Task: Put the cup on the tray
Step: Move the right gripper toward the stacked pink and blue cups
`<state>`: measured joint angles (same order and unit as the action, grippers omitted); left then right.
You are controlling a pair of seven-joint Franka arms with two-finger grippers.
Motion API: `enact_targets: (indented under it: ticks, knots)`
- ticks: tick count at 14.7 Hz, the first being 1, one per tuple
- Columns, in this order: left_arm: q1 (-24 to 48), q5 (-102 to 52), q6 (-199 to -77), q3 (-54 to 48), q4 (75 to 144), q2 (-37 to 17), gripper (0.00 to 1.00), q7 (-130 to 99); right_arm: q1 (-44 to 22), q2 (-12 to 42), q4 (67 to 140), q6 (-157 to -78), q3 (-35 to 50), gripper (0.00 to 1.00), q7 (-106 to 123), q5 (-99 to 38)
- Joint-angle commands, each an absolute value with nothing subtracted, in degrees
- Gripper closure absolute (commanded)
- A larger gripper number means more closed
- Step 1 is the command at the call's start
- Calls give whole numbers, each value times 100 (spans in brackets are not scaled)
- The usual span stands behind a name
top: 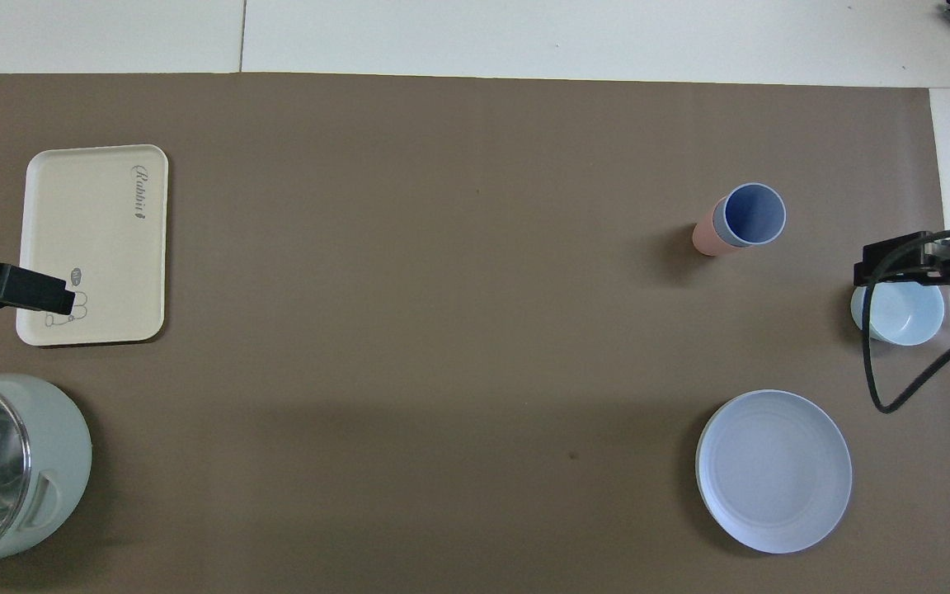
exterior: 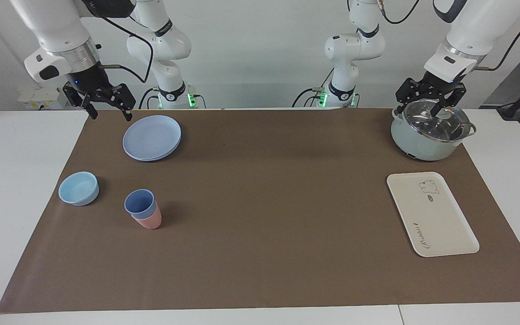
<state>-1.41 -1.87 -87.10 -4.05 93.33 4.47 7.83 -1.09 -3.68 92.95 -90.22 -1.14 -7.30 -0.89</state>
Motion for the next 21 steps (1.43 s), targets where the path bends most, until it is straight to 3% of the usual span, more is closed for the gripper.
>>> enact_targets:
  ticks: [1, 7, 9, 12, 18, 21]
  knots:
    - [-185, -141, -8815, -431, 9501, 606, 0, 818, -132, -404, 9351, -8973, -176, 0, -580, -193]
    - [-123, -80, -8824, -439, 9624, 668, 0, 782, -53, -466, 9343, -8956, -219, 0, -554, -202]
    - [-185, -18, -8728, -440, 9432, 572, 0, 826, 157, -448, 9352, -9043, -246, 0, -615, -202]
    - [-193, -44, -8473, -431, 8659, -52, 0, 835, 448, -291, 9317, -9281, -255, 7, -764, -211]
    - [-114, -44, -8693, -439, 9175, 184, 0, 967, 791, 526, 9132, -10036, -246, 10, -1879, -360]
    - [-114, -44, -8736, -439, 9185, 193, 0, 915, 1080, 1552, 8283, -10196, -264, 11, -2616, -737]
